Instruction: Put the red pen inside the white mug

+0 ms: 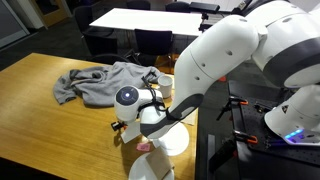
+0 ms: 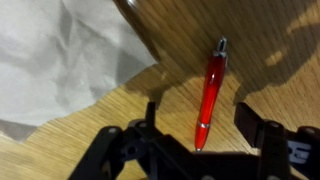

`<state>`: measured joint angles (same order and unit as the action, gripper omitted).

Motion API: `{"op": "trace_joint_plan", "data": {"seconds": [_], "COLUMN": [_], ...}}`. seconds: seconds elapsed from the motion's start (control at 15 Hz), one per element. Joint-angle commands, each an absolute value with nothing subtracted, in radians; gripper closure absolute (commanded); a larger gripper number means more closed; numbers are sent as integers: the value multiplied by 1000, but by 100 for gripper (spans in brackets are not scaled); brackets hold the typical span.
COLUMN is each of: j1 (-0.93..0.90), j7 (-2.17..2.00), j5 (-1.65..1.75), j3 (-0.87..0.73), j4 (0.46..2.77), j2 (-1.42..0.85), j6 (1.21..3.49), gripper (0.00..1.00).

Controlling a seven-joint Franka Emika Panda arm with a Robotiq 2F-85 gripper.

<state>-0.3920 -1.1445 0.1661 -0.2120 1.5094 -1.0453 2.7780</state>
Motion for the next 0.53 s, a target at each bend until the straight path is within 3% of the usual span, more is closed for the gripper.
{"op": "trace_joint_plan", "data": {"seconds": [0.0,0.07,0.2,0.47], "j1": [-399,-398,-398,-396], "j7": [-1133,-1133,-1133,-1136], "j5": [135,134,135,142], "j3": [-225,-224,-224,-225], "j4": [1456,1449,1433,1403], "j2": [-1071,-1074,-1084,-1094], "j6": [2740,2735,2727,2692], "gripper": [39,50,62,93]}}
